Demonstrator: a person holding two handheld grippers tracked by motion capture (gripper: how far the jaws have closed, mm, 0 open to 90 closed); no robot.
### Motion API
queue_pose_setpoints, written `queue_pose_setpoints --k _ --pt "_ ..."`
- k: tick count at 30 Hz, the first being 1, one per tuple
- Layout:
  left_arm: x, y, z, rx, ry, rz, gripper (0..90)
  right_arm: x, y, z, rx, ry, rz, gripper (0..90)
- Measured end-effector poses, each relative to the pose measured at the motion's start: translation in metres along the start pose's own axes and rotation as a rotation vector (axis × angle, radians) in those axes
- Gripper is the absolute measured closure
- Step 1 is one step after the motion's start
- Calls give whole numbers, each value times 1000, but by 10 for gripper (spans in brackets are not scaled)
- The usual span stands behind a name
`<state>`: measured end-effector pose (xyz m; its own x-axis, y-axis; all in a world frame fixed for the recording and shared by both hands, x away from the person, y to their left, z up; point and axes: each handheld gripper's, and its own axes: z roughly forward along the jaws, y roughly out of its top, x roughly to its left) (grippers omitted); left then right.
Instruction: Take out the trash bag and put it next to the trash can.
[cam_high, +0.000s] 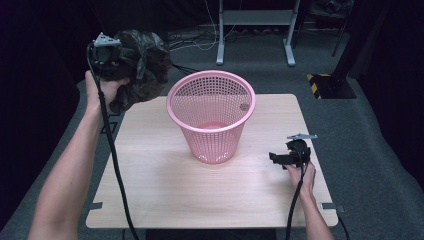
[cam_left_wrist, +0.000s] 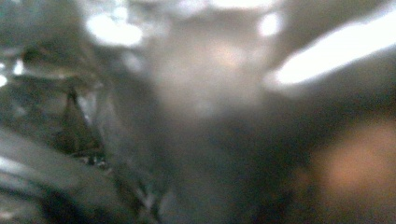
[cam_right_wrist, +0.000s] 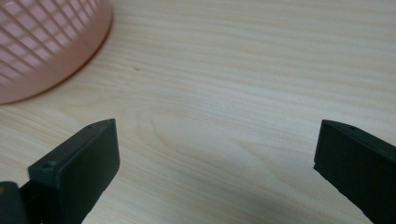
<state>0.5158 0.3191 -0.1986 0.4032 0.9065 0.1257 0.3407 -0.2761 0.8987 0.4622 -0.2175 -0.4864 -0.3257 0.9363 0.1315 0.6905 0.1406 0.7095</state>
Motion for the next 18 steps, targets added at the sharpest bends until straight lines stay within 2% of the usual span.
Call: queue_pose_setpoints --k 5,8,14,18 --pt "10 -22 10 39 22 -23 844 -5 -15 11 22 -34 20 0" --pt "15 -38 20 63 19 -50 844 -6 -22 16 39 -41 28 0" --pt "20 -68 38 104 1 -100 844 -4 -28 20 44 -68 2 0" --pt "20 -85 49 119 -12 -122 844 0 -32 22 42 -109 -48 0"
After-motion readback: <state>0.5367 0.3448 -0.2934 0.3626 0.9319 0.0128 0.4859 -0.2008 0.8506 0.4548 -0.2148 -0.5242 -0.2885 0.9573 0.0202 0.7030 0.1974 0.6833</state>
